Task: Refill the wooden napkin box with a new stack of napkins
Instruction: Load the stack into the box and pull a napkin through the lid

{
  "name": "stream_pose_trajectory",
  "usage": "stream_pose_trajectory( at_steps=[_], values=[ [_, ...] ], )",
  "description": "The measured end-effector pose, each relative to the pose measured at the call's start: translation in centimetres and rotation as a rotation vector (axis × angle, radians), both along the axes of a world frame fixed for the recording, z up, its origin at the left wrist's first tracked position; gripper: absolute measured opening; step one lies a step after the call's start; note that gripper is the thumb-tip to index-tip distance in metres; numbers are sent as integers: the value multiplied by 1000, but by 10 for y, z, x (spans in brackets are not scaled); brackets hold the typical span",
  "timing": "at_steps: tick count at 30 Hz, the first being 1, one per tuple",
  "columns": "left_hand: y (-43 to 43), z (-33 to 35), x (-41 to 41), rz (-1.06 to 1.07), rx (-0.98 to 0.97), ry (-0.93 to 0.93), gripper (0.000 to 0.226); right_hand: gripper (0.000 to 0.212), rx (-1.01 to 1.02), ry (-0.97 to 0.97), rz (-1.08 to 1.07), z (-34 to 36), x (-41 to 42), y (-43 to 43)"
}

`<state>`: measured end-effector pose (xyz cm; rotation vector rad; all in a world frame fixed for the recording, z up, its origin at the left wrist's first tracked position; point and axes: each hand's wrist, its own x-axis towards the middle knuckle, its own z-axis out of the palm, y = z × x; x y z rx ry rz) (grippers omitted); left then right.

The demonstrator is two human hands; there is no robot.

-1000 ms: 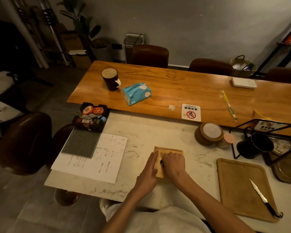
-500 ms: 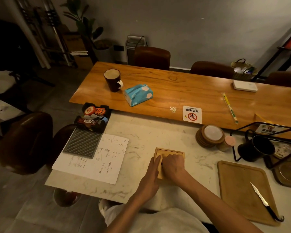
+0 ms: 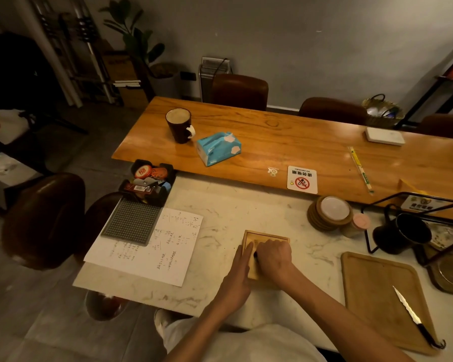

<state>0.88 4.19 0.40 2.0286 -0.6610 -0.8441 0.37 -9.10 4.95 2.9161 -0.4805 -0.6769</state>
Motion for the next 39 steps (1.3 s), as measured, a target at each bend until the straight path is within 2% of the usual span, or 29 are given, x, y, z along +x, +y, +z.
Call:
stream_pose_trajectory(
  at_steps=[3, 11, 28, 35, 39],
  values=[
    [0, 2, 1, -7, 0, -4, 69, 28, -16, -4, 47, -1, 1, 2],
    [-1, 4, 1, -34, 40, -42, 72, 29, 32, -78, -14, -2, 0, -3],
    [1, 5, -2, -32, 39, -53, 71, 28, 126, -19, -12, 4, 5, -12],
    [-1, 7, -3, -7, 53, -40, 76, 29, 49, 52, 112, -5, -6, -11],
    [0, 6, -3, -2, 55, -19, 79, 28, 17, 0, 91, -3, -3, -6]
  ],
)
